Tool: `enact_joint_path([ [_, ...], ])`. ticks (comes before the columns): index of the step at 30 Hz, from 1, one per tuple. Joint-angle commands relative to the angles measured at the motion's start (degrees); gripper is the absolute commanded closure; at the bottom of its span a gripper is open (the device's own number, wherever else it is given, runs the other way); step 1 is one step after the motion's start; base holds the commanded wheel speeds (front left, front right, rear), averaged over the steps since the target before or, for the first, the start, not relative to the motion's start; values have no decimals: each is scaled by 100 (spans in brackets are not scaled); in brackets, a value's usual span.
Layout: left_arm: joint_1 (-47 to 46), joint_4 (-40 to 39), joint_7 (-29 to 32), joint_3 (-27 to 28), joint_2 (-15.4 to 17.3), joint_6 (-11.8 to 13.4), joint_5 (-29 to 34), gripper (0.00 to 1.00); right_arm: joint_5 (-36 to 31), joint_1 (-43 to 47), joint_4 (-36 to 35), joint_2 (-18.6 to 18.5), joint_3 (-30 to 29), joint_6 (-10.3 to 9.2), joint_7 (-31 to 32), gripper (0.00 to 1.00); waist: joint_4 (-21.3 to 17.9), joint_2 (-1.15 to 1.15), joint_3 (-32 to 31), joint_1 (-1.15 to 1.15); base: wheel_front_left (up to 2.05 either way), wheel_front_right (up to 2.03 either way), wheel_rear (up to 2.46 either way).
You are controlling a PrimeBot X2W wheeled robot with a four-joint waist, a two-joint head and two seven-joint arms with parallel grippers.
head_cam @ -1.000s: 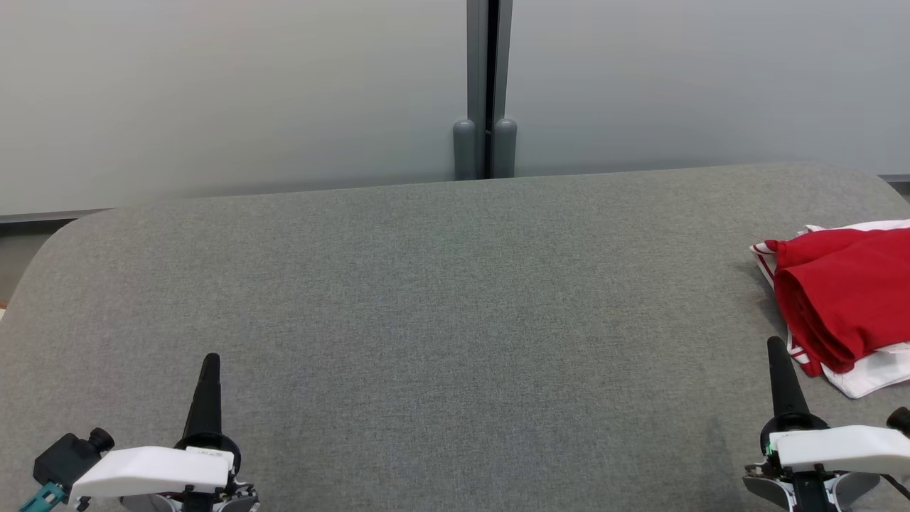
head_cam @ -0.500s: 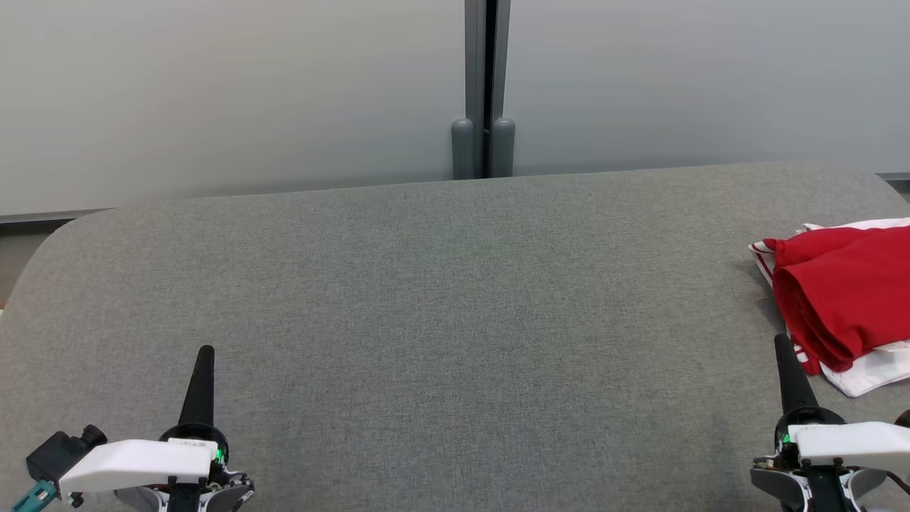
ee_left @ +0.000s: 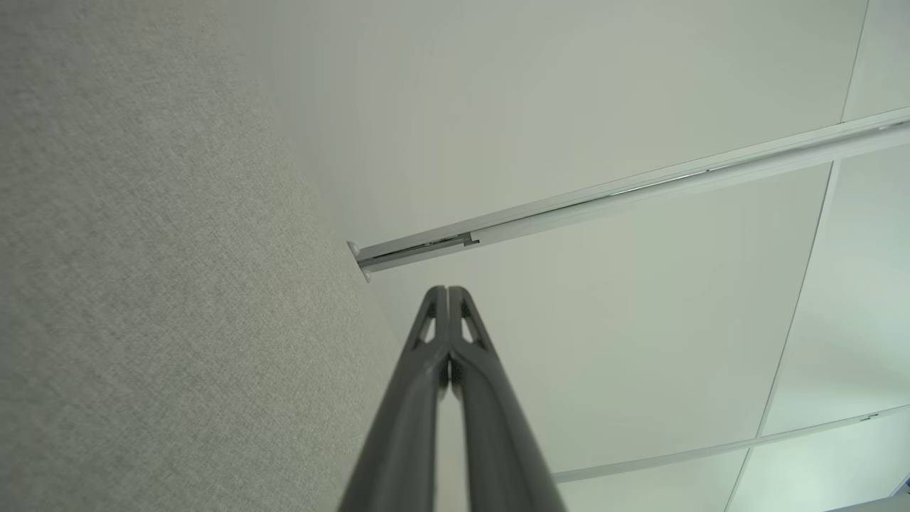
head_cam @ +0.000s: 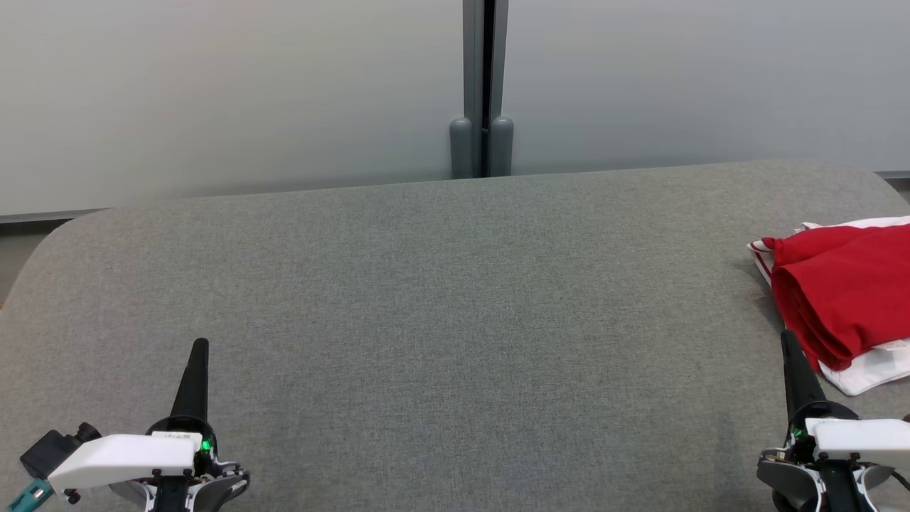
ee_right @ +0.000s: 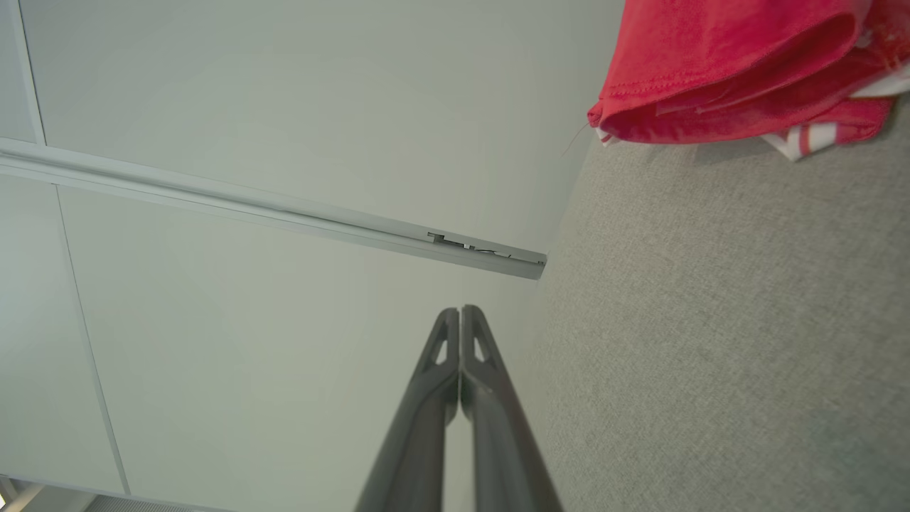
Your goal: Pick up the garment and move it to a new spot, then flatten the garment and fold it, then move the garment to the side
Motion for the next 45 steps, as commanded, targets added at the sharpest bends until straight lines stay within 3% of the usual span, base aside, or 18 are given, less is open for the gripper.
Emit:
enact_joint_path([
  [1,-131,-18,41,40,36,-45,-123,100,136,-83,-24,-27,-33,2,60,100,-2,0,1,0,0,0,0],
  [32,-288,84,390,224,38,-112,-1272,100,1341,-152,13,4,-272,2,425,100,-38,0,23,0,0,0,0],
  [45,-280,83,391,227,31,-109,-1252,100,1294,-156,14,24,-300,2,443,100,-38,0,24,0,0,0,0],
])
